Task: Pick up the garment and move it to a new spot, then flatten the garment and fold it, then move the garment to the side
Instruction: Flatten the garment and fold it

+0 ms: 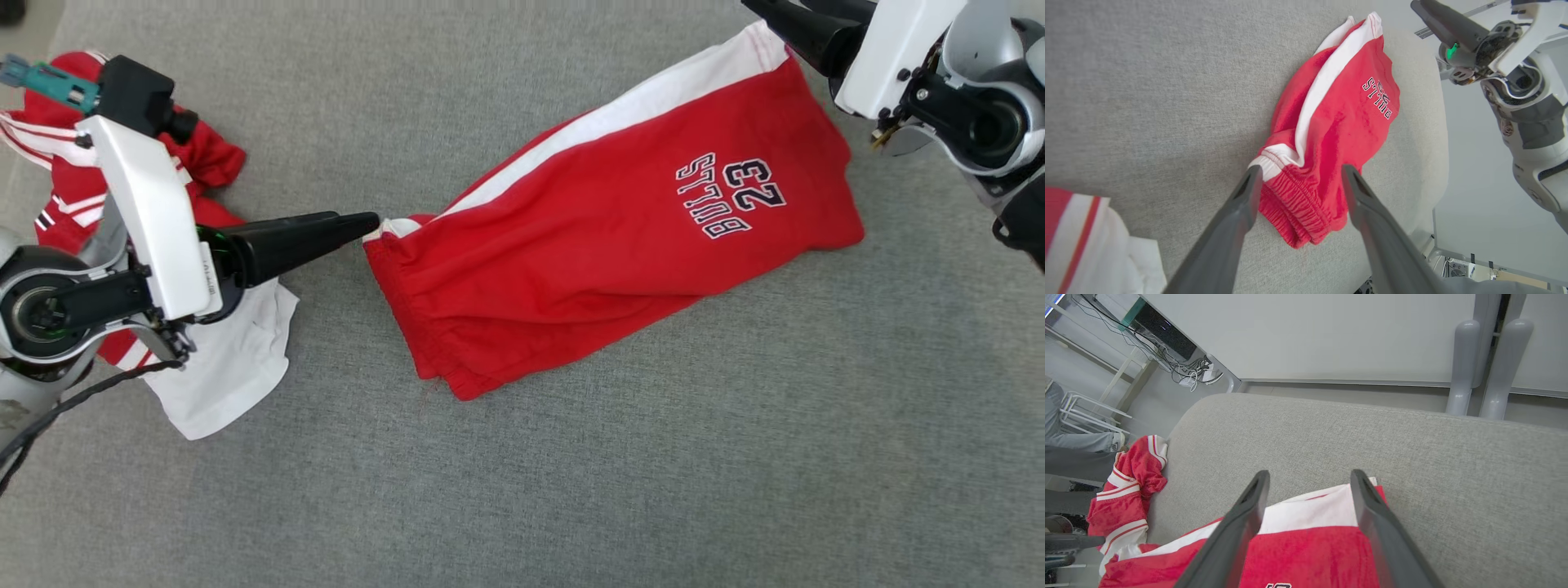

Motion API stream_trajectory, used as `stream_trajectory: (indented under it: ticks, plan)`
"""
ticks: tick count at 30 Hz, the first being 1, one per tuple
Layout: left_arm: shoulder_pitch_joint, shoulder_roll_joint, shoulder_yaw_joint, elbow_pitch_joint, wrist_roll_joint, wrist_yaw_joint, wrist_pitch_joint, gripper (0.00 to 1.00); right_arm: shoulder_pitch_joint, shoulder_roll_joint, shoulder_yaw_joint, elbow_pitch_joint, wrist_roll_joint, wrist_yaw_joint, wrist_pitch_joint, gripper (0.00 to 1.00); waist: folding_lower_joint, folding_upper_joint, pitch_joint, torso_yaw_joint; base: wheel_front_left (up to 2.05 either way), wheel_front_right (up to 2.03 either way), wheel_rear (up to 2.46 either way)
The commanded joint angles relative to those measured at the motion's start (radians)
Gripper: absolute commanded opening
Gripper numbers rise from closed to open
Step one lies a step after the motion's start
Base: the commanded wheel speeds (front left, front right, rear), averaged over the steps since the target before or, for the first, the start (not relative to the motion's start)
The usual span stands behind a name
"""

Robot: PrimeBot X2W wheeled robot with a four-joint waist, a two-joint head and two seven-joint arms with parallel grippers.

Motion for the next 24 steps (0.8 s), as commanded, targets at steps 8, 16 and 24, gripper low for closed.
stream_trajectory:
  ticks: [8, 16, 24]
  plan:
    - [0.033, 0.092, -0.016, -0.002, 0.266, 0.026, -0.196, 1.00, 0.113, -0.018, 0.000, -0.038, -0.078, 0.001, -0.326, 1.00, 0.0000, 0.0000, -0.135, -0.029, 0.00, 0.00, 0.00]
    - [0.168, 0.040, 0.006, -0.066, 0.486, 0.146, -0.606, 1.00, 0.259, -0.038, 0.017, 0.056, -0.071, 0.001, -0.487, 1.00, 0.0000, 0.0000, -0.198, 0.025, 0.00, 0.00, 0.00]
    - [0.325, -0.083, 0.027, -0.156, 0.604, 0.294, -0.897, 1.00, 0.325, -0.026, 0.051, 0.166, -0.036, 0.001, -0.472, 1.00, 0.0000, 0.0000, -0.203, 0.091, 0.00, 0.00, 0.00]
